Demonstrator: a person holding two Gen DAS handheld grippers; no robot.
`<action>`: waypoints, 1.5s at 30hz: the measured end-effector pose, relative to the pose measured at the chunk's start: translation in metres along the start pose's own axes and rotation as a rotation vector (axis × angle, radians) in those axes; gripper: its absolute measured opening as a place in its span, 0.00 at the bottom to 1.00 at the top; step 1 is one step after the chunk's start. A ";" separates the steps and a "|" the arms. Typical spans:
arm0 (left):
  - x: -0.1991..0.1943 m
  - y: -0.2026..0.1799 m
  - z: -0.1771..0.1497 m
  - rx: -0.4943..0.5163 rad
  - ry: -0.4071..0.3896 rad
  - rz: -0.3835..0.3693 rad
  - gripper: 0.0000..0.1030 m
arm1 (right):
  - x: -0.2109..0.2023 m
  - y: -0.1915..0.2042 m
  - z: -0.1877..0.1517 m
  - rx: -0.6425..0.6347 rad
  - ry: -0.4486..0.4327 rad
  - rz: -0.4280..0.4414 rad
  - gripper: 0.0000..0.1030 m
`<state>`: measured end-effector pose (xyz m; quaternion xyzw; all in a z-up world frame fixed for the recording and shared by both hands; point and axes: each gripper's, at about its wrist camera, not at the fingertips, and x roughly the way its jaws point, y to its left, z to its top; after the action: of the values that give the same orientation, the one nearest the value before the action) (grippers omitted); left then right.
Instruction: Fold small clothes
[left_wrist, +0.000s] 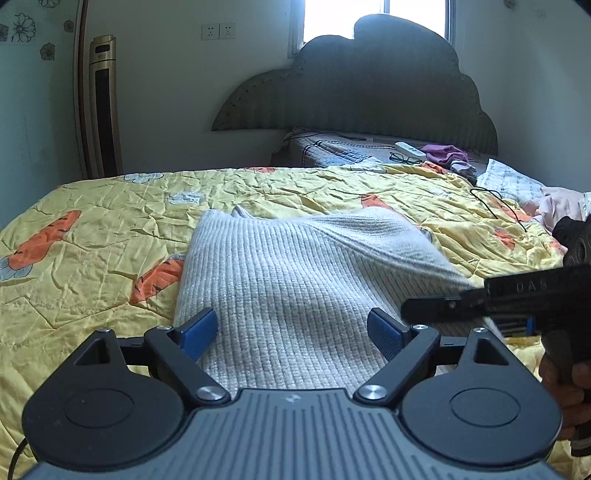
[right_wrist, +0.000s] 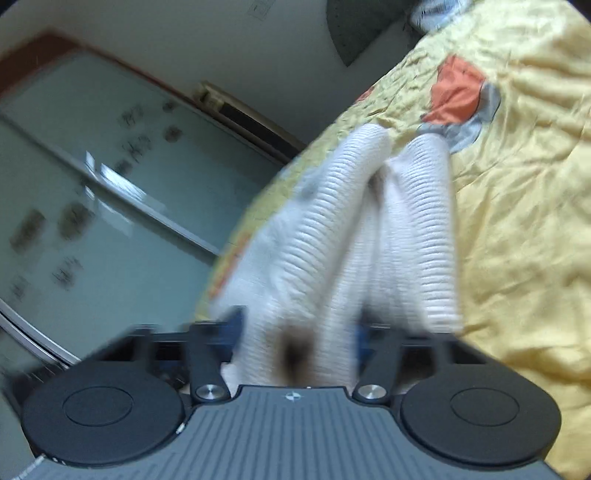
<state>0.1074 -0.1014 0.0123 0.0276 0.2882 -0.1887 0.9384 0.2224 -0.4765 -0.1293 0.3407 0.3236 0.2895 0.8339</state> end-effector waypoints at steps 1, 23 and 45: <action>0.000 -0.001 0.001 -0.004 0.000 -0.004 0.86 | -0.003 -0.001 -0.002 -0.004 -0.002 0.001 0.28; 0.005 -0.017 -0.015 0.117 0.006 0.027 0.92 | -0.046 0.011 -0.008 -0.135 -0.027 -0.164 0.41; -0.001 -0.009 -0.019 0.093 -0.001 0.036 0.97 | -0.033 0.079 -0.053 -0.591 -0.123 -0.562 0.90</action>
<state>0.0926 -0.1064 -0.0026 0.0764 0.2780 -0.1850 0.9395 0.1419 -0.4321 -0.0879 0.0016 0.2567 0.1101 0.9602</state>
